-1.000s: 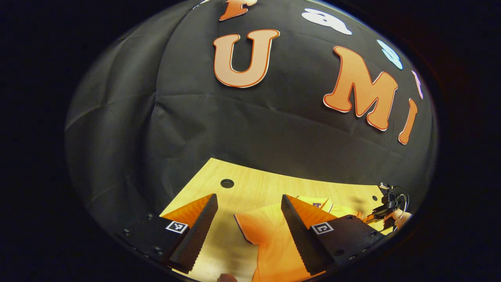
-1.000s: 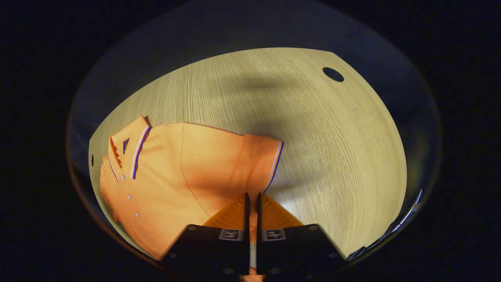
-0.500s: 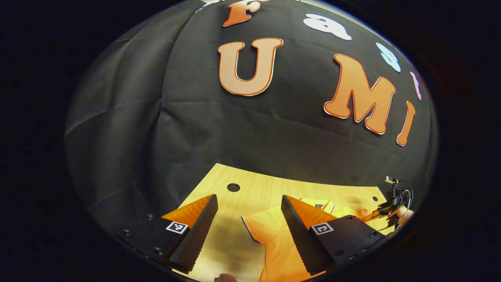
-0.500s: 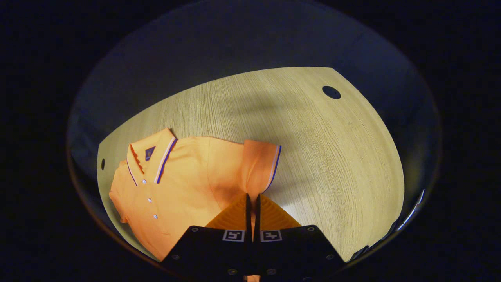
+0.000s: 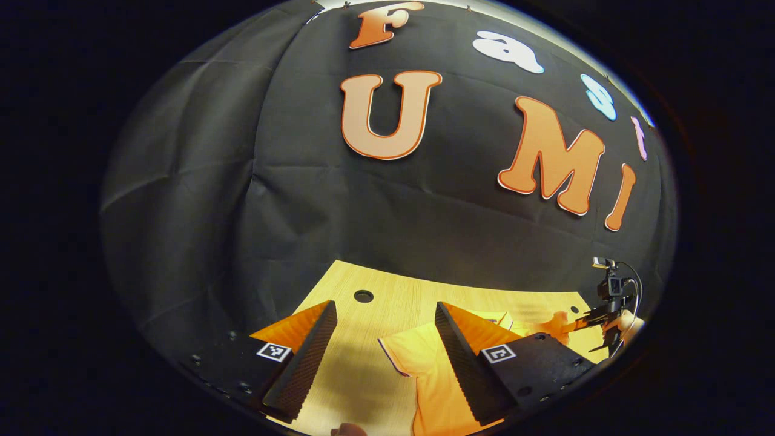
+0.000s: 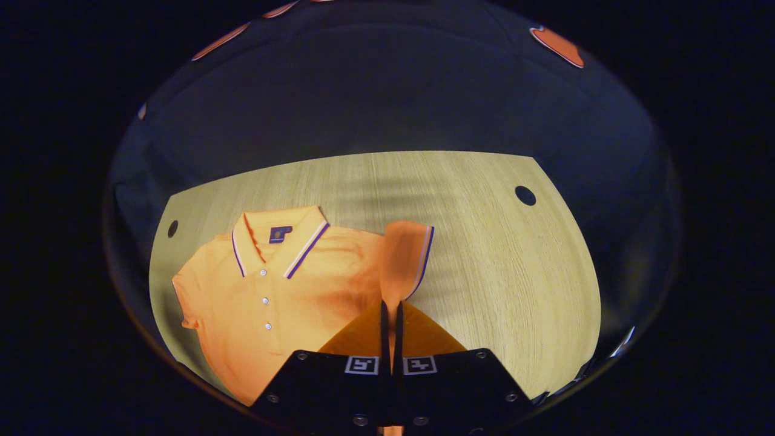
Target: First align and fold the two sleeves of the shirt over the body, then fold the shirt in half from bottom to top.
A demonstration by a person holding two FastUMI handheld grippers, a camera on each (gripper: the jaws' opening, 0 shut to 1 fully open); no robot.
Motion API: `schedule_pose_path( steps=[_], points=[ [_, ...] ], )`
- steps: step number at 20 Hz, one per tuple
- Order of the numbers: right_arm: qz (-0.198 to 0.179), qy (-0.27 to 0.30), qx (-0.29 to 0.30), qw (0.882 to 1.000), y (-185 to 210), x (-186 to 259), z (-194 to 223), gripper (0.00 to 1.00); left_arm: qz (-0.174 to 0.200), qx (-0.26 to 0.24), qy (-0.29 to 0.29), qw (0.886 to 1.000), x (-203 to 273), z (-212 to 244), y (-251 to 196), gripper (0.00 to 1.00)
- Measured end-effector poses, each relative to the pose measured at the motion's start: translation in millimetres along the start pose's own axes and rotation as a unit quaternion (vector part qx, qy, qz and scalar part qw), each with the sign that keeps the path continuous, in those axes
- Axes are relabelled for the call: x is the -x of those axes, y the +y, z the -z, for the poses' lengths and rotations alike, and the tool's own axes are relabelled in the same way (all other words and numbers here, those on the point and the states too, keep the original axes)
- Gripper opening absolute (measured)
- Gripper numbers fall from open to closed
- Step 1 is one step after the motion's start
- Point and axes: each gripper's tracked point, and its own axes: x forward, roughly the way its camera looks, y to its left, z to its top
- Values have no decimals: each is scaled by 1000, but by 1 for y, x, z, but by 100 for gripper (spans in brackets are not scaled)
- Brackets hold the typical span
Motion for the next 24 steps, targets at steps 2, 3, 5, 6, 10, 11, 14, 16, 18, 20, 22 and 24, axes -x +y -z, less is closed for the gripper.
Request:
schedule_pose_path(
  steps=[2,3,5,6,10,11,14,16,18,20,22,24],
  points=[
    [-3,-2,26,1000,15,5,2,1,1,-4,-2,1000,4,-1,6,98],
    [-4,-3,41,999,24,4,5,1,0,-6,-1,1000,5,0,10,98],
    [-9,-1,65,998,40,6,10,1,-2,-5,1,1000,10,3,19,98],
    [-15,1,71,997,49,6,12,2,-2,-4,2,1000,10,4,22,98],
    [-38,14,74,996,80,4,21,2,-3,-6,2,1000,12,4,33,98],
    [-45,17,73,996,88,4,23,2,-2,-5,0,1000,12,4,34,98],
    [-47,22,67,996,102,0,25,2,-1,-6,1,1000,12,5,38,98],
    [-61,21,69,996,114,0,27,7,2,-4,2,1000,11,7,38,98],
    [-95,29,68,993,132,1,33,10,5,-1,4,1000,9,9,38,98],
    [-125,38,70,989,148,7,38,22,12,11,6,1000,8,11,35,98],
    [-136,47,72,987,156,5,44,29,16,20,12,1000,6,16,33,98],
    [-137,44,77,987,157,6,46,58,16,21,22,999,3,24,31,98]
  ],
)
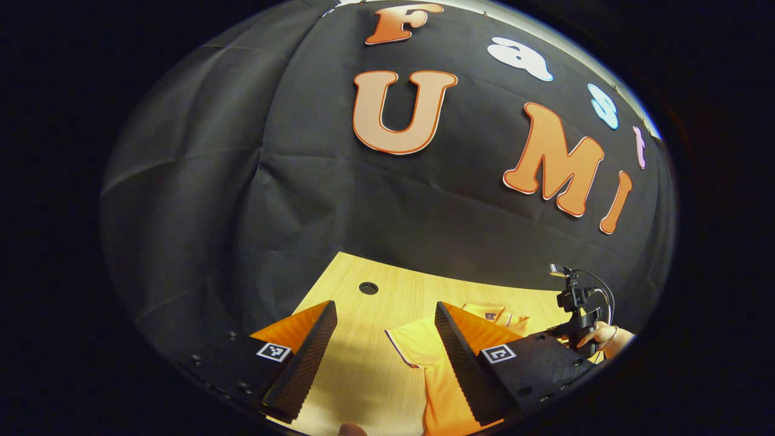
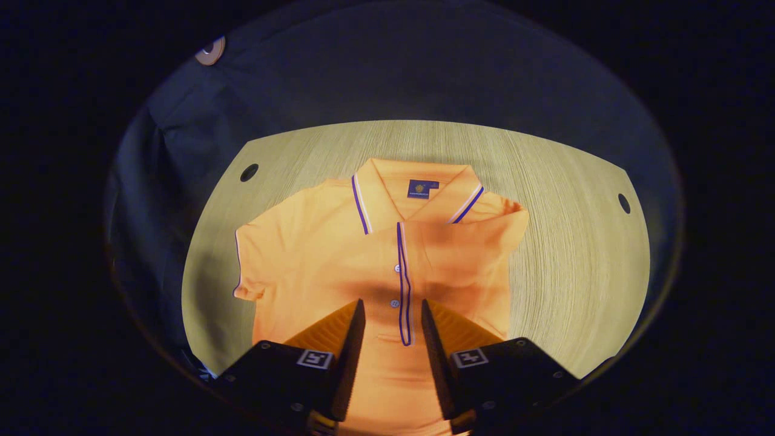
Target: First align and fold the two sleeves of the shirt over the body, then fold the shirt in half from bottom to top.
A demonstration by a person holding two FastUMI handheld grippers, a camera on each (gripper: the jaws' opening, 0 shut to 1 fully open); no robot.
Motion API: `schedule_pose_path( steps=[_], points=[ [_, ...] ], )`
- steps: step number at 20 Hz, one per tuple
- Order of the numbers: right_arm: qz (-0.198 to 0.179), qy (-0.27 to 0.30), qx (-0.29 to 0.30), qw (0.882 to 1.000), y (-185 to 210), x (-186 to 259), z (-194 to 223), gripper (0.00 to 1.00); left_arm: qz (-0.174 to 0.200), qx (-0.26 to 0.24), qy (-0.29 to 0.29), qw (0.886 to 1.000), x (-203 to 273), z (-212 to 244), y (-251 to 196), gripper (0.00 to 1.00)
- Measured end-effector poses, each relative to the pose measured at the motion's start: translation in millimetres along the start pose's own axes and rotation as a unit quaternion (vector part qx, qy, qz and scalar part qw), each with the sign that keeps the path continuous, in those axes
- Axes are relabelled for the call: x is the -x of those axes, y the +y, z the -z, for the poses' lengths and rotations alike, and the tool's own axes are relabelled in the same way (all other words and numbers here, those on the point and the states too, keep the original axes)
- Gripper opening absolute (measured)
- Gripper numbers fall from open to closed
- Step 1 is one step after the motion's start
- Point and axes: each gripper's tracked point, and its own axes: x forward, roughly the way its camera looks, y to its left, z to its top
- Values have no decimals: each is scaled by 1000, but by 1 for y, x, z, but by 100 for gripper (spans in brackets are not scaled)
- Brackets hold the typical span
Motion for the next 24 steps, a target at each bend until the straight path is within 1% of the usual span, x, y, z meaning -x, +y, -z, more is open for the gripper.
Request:
schedule_pose_path(
  steps=[1,2,3,5,6,7,8,9,11,12,14,16,17,18,20,22,24],
  points=[
    [3,-4,3,1000,-1,-2,-1,63,-6,0,5,1000,-3,3,2,98],
    [5,-9,0,1000,-3,-2,-2,92,-9,1,10,1000,-5,5,3,98],
    [4,-17,-3,1000,-3,1,-6,98,-9,5,15,1000,-8,9,1,98],
    [0,-29,-10,1000,-6,7,-9,99,-8,12,25,1000,-13,14,-4,98],
    [2,-34,-9,999,-9,13,-12,99,-7,12,31,999,-18,17,-6,96],
    [4,-39,-7,999,-13,17,-13,99,-10,10,41,999,-23,23,-7,96],
    [5,-43,-7,999,-15,22,-14,99,-18,5,62,998,-28,30,-8,98],
    [2,-47,-9,999,-17,28,-14,99,-20,3,81,997,-33,37,-11,98],
    [-17,-53,-20,998,-16,42,-15,99,-17,6,115,993,-40,51,-19,98],
    [-21,-59,-23,998,-19,49,-15,99,-13,9,130,991,-44,58,-25,98],
    [-15,-72,-18,997,-31,61,-17,99,-11,16,156,988,-55,69,-35,98],
    [-4,-80,-8,997,-45,73,-15,99,-15,15,196,980,-66,81,-48,98],
    [0,-82,-5,997,-53,77,-14,99,-14,15,208,978,-73,82,-52,98],
    [2,-83,-7,997,-59,83,-13,99,-12,17,217,976,-83,83,-56,96],
    [-1,-91,-18,996,-67,96,-11,99,-9,23,237,971,-93,86,-68,98],
    [2,-100,-18,995,-80,103,-9,99,-15,27,252,967,-105,94,-73,98],
    [19,-93,-9,995,-99,106,2,99,-14,51,277,959,-114,105,-79,98]
  ],
)
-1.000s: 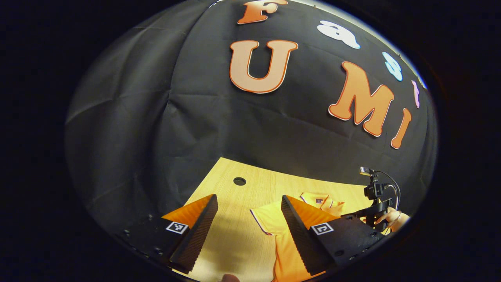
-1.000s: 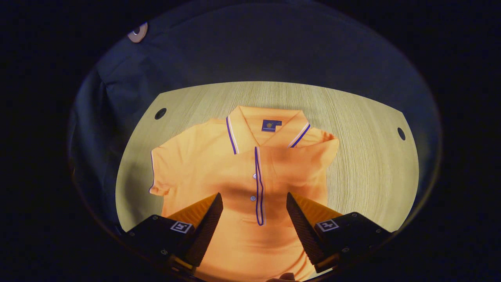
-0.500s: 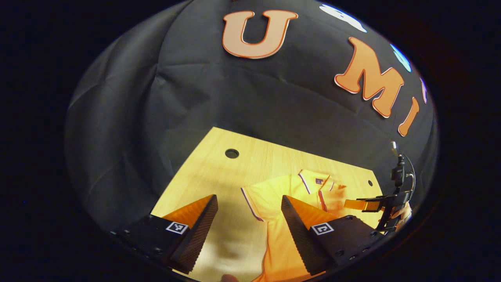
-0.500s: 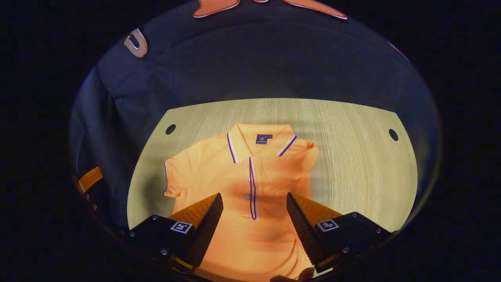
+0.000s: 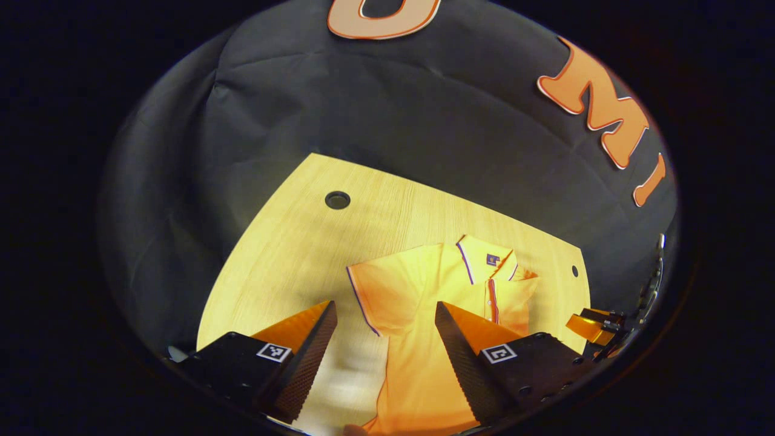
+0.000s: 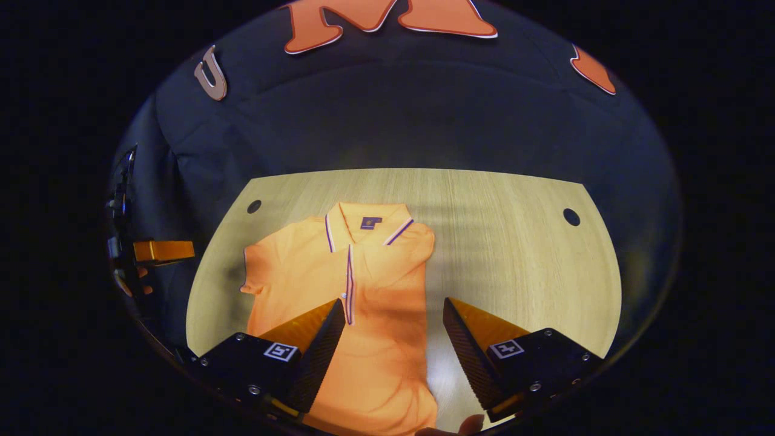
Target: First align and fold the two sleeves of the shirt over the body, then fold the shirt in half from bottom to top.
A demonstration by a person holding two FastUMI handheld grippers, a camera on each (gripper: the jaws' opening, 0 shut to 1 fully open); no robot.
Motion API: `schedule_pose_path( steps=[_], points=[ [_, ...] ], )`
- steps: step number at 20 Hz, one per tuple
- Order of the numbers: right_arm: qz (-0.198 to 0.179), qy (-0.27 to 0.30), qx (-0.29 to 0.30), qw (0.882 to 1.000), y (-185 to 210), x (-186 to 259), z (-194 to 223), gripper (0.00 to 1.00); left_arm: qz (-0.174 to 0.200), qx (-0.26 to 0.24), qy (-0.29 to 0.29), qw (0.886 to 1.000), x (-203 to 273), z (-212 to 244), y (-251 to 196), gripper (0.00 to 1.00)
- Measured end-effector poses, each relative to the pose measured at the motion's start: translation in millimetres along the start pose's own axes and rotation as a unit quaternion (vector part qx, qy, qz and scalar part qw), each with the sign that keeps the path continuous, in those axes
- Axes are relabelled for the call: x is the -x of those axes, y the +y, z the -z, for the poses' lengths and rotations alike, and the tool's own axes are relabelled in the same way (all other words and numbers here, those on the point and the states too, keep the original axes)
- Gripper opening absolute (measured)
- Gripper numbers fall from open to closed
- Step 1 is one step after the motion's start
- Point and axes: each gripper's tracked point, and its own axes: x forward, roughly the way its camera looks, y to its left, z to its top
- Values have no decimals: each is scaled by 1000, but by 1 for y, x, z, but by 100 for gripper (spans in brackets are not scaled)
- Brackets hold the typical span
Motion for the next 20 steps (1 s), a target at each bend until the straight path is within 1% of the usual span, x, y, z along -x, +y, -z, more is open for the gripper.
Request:
schedule_pose_path(
  steps=[1,2,4,5,6,10,11,12,14,16,17,18,20],
  points=[
    [4,2,1,1000,-8,4,4,99,5,11,13,1000,-8,3,-3,98],
    [2,2,-2,1000,-13,7,7,99,0,20,27,999,-16,6,0,98],
    [-3,6,-13,1000,-22,9,15,99,-22,21,50,998,-38,9,8,98],
    [-1,7,-16,1000,-30,10,18,99,-25,23,64,997,-49,13,10,100],
    [1,9,-17,1000,-37,11,22,99,-31,31,84,995,-58,20,11,98],
    [2,18,-28,999,-54,14,36,99,-62,57,122,989,-95,30,24,98],
    [2,21,-31,999,-58,12,41,99,-64,59,130,988,-102,33,25,98],
    [3,26,-32,999,-62,12,45,99,-67,58,137,987,-107,35,26,98],
    [2,35,-31,999,-65,10,53,99,-88,44,150,984,-121,41,34,98],
    [0,39,-30,999,-68,9,57,99,-102,39,147,983,-131,39,40,100],
    [-3,40,-33,999,-69,9,58,99,-109,35,145,983,-134,37,43,99],
    [-11,42,-44,998,-67,10,58,99,-118,30,143,982,-139,36,47,98],
    [-30,42,-73,996,-64,12,55,99,-126,35,150,980,-144,39,52,99]
  ],
)
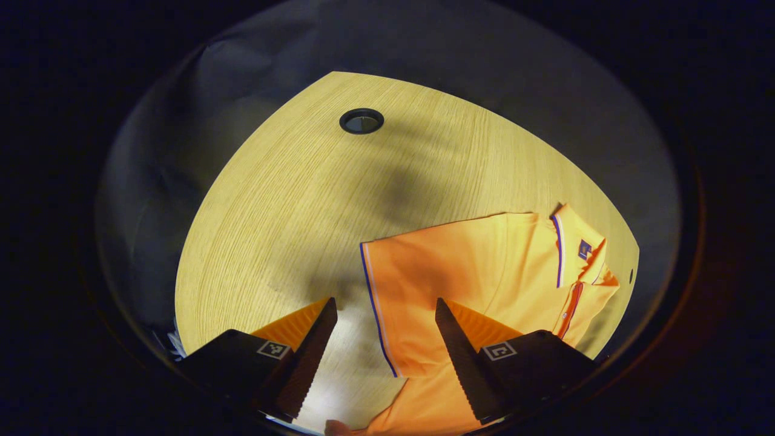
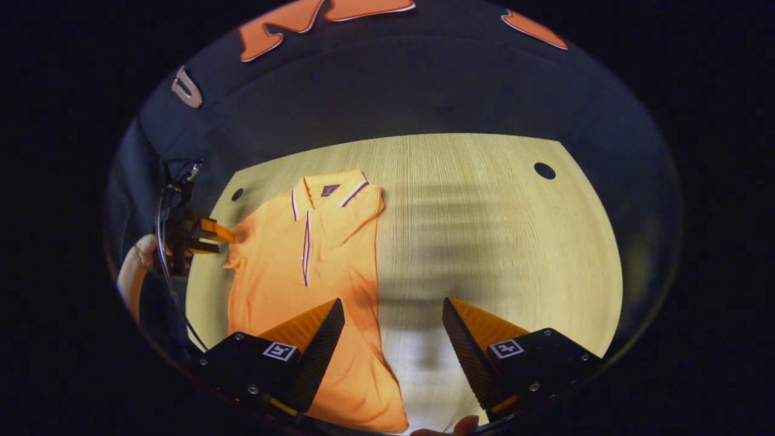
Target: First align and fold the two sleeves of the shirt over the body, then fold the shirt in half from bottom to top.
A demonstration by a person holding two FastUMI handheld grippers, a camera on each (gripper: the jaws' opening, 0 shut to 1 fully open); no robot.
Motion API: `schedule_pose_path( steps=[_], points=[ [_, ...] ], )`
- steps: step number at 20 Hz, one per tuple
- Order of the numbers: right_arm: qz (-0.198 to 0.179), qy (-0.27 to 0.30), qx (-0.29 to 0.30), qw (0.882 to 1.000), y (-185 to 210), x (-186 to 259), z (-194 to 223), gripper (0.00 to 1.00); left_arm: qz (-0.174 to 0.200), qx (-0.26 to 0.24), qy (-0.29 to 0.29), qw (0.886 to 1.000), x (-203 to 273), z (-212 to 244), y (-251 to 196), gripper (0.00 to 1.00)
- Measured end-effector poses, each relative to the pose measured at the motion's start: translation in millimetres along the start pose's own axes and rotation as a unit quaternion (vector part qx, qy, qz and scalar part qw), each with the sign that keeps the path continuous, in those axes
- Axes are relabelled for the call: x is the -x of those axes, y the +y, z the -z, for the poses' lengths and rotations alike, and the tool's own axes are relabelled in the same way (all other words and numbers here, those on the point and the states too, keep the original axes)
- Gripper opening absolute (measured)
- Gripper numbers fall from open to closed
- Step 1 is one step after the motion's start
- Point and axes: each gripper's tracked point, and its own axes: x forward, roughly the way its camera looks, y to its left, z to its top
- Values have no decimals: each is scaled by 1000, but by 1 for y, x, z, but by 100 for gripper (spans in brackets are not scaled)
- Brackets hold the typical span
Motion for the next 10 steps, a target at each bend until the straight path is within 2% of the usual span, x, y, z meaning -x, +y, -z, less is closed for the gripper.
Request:
schedule_pose_path(
  steps=[3,6,10],
  points=[
    [6,0,-3,1000,-4,-6,3,99,-14,6,10,1000,-6,3,4,99],
    [2,0,-7,1000,-2,-5,1,99,-31,-27,14,999,-8,6,3,96],
    [-3,-9,-21,1000,2,-3,-6,99,-30,-34,9,999,-9,5,-1,95]
  ],
)
